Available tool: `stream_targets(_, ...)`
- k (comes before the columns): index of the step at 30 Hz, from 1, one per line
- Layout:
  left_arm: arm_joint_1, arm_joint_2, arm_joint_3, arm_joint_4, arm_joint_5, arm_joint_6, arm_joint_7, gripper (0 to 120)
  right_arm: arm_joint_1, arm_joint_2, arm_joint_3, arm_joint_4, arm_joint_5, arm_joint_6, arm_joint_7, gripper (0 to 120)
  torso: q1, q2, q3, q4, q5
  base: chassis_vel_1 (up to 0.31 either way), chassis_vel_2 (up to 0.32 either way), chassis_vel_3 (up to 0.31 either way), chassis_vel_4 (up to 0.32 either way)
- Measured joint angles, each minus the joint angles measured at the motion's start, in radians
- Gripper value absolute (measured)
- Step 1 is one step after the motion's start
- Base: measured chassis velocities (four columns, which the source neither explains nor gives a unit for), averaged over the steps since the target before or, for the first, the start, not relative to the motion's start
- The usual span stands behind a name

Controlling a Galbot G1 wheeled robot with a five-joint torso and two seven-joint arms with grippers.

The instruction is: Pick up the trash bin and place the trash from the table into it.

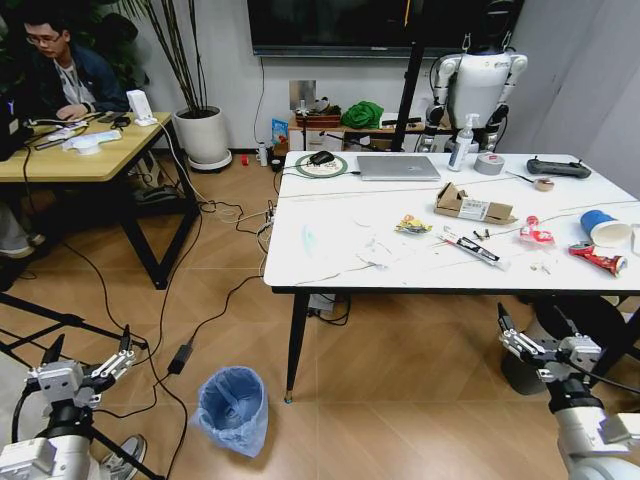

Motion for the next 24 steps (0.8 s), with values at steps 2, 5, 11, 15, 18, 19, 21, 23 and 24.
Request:
stream_targets(2, -0.001, -0.003, 0.001, 0.005, 0.002, -0.002, 0.0, 100, 0.0, 0.001, 0.0, 0.001, 0.0, 0.0, 0.0, 100, 0.0, 0.0, 0.0, 0.0, 0.0, 0.0, 0.0, 0.0, 0.0)
stream_targets(5, -0.003, -0.004, 0.001, 0.01, 0.003, -0.004, 0.0, 100, 0.0, 0.001, 0.0, 0.002, 0.0, 0.0, 0.0, 100, 0.0, 0.0, 0.0, 0.0, 0.0, 0.0, 0.0, 0.0, 0.0)
stream_targets(11, -0.008, -0.004, -0.001, 0.017, -0.001, -0.007, 0.0, 100, 0.004, 0.005, 0.0, 0.002, 0.002, 0.0, 0.0, 100, 0.0, 0.0, 0.0, 0.0, 0.0, 0.0, 0.0, 0.0, 0.0)
stream_targets(15, -0.009, -0.004, -0.005, 0.02, -0.004, -0.009, 0.0, 100, 0.005, 0.01, 0.0, 0.001, 0.002, 0.001, 0.0, 100, 0.0, 0.0, 0.0, 0.0, -0.0001, 0.0, 0.0, 0.0, 0.0)
stream_targets(18, -0.012, -0.005, -0.005, 0.024, -0.003, -0.012, 0.0, 100, 0.006, 0.013, -0.002, 0.001, 0.002, 0.001, 0.0, 100, 0.0, 0.0, 0.0, 0.0, -0.0001, 0.0, 0.0, 0.0, 0.0)
stream_targets(19, -0.012, -0.006, -0.005, 0.025, -0.002, -0.013, 0.0, 100, 0.006, 0.015, -0.002, 0.001, 0.002, 0.001, -0.001, 100, 0.0, 0.0, 0.0, 0.0, -0.0001, 0.0, 0.0, 0.0, 0.0)
stream_targets(21, -0.014, -0.008, -0.006, 0.026, 0.001, -0.014, -0.001, 100, 0.007, 0.017, -0.004, -0.001, 0.002, 0.001, -0.001, 100, 0.0, 0.0, 0.0, 0.0, -0.0001, 0.0, 0.0, 0.0, 0.0)
stream_targets(23, -0.015, -0.01, -0.007, 0.026, 0.002, -0.013, -0.002, 100, 0.007, 0.02, -0.004, -0.002, 0.001, 0.002, -0.001, 100, 0.0, 0.0, 0.0, 0.0, -0.0001, 0.0, 0.0, 0.0, 0.0)
stream_targets(24, -0.015, -0.013, -0.008, 0.023, 0.003, -0.01, -0.003, 100, 0.007, 0.023, -0.005, -0.003, -0.001, 0.002, -0.001, 100, -0.001, -0.004, -0.002, 0.0001, -0.0001, 0.0, 0.0, 0.0, 0.0)
